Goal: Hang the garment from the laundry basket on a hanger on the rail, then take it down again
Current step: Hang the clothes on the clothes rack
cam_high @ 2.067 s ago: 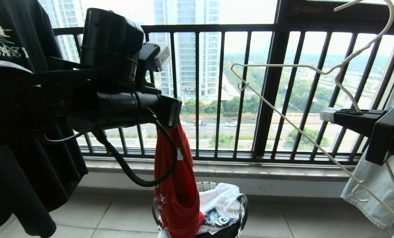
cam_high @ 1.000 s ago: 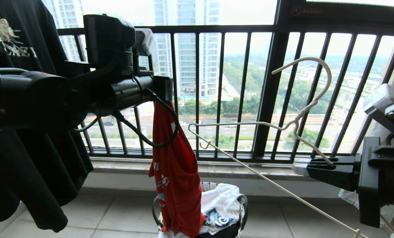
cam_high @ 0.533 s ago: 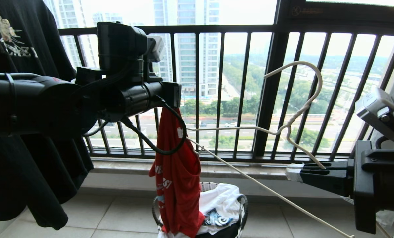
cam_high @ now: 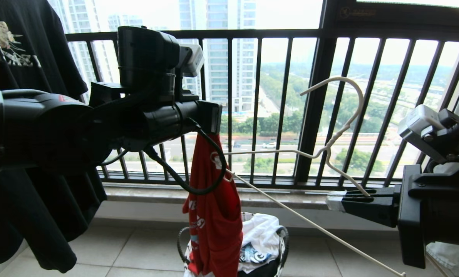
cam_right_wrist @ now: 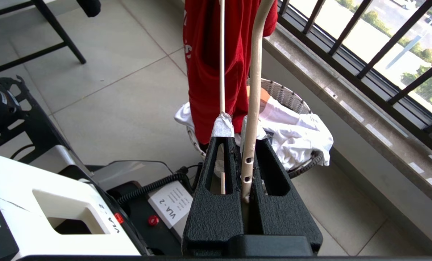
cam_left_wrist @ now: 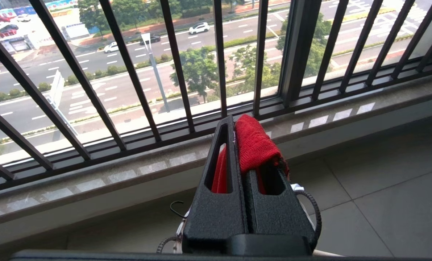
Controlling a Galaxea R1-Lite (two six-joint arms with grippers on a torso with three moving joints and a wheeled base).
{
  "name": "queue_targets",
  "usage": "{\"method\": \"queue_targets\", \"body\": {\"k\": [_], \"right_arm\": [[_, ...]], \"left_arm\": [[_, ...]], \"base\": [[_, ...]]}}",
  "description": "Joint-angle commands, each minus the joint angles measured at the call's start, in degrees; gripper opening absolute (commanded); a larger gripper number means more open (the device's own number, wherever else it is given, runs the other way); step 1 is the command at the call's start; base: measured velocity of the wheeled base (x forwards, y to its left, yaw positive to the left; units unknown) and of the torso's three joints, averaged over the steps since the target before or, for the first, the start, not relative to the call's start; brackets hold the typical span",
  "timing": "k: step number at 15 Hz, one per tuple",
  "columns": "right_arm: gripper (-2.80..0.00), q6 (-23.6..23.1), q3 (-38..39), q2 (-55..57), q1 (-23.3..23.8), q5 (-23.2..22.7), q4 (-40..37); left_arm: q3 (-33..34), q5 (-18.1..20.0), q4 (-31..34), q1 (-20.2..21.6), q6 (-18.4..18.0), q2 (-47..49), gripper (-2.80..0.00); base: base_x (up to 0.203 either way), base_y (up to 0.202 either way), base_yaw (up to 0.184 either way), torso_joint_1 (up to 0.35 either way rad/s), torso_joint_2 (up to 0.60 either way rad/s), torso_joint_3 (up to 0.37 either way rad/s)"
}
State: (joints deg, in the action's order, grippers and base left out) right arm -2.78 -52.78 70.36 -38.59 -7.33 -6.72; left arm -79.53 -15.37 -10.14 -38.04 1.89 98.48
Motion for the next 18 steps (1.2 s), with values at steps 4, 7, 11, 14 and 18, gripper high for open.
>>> {"method": "queue_targets", "body": {"k": [4, 7, 11, 14, 18], "right_arm": [[-2.8, -0.03, -0.04, 0.12, 0.97, 0.03, 1.55], [-2.8, -0.03, 0.05, 0.46, 0.88, -0.05, 1.69], [-2.8, 0.05, -0.04, 0.74, 1.06, 0.03, 1.8], [-2.8, -0.02, -0.04, 1.0, 3.01, 0.34, 2.88], [-2.8, -0.03, -0.04, 1.41, 4.57, 0.39, 3.76]], "left_arm": [[0.96, -0.09, 0.04, -1.61, 0.04, -1.1, -2.8], [1.16, 0.08, 0.03, -3.49, 0.28, -1.01, -2.8], [0.96, 0.07, 0.46, -6.78, 2.17, -1.47, -2.8], [0.96, -0.1, 0.9, -8.1, 2.5, -1.98, -2.8], [0.96, -0.1, 1.97, -9.24, 3.18, -3.06, -2.8]], "base": [[0.0, 0.0, 0.0, 0.0, 0.0, 0.0], [0.0, 0.0, 0.0, 0.0, 0.0, 0.0], [0.0, 0.0, 0.0, 0.0, 0.0, 0.0], [0.0, 0.0, 0.0, 0.0, 0.0, 0.0], [0.0, 0.0, 0.0, 0.0, 0.0, 0.0]]}}
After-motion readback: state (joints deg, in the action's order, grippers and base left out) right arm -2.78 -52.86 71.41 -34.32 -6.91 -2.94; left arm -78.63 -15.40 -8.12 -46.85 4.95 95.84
